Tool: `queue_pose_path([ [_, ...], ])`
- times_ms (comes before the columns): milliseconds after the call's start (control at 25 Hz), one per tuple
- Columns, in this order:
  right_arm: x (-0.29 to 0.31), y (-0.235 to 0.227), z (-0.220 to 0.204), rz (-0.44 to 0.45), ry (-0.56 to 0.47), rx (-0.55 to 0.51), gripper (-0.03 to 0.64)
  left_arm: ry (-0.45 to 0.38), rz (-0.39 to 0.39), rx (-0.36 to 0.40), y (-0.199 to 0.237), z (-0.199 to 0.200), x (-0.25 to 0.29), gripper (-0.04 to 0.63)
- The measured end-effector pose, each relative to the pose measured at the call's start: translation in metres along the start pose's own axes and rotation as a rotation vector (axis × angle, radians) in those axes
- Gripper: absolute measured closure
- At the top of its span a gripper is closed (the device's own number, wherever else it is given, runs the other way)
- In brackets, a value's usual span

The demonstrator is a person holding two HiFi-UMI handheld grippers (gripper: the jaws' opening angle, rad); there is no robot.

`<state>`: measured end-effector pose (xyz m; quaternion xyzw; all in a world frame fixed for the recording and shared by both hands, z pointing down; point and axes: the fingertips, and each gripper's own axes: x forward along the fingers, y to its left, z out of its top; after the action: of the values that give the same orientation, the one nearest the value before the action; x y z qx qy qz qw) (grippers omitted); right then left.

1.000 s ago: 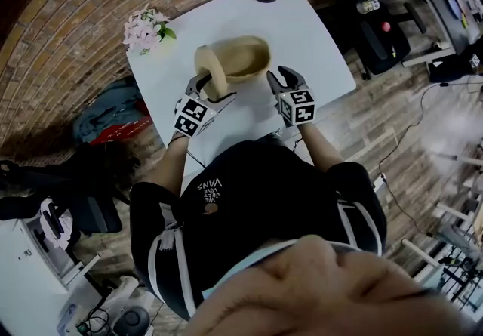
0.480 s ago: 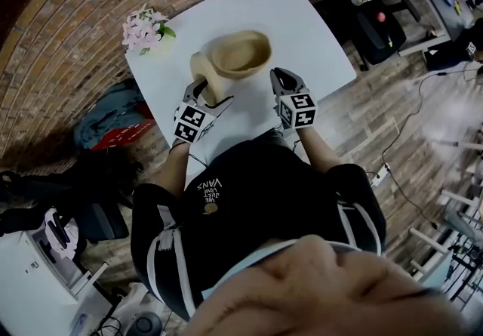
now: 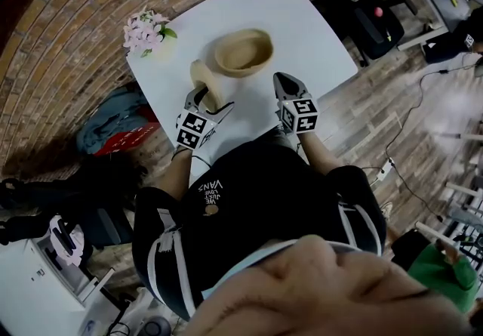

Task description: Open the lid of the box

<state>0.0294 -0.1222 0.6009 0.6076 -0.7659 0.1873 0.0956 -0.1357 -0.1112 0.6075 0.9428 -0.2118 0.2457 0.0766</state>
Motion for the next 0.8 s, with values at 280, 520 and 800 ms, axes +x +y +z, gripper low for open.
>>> queue_pose_path([
  [280,-0.01,0.009,-0.008,-0.019,-0.006,0.027,0.607,0.014,0.0,-0.001,-0.004,-0.014,-0.01,0.225],
  [520,-0.021,0.016,-0.015,-0.029,-0.008,0.047,0.611,0.023,-0.005,0.001,-0.012,-0.022,-0.017,0.225],
  [800,-0.033,0.021,-0.023,-0.037,-0.002,0.049,0.614,0.009,0.0,0.014,-0.022,-0.028,-0.023,0.227],
])
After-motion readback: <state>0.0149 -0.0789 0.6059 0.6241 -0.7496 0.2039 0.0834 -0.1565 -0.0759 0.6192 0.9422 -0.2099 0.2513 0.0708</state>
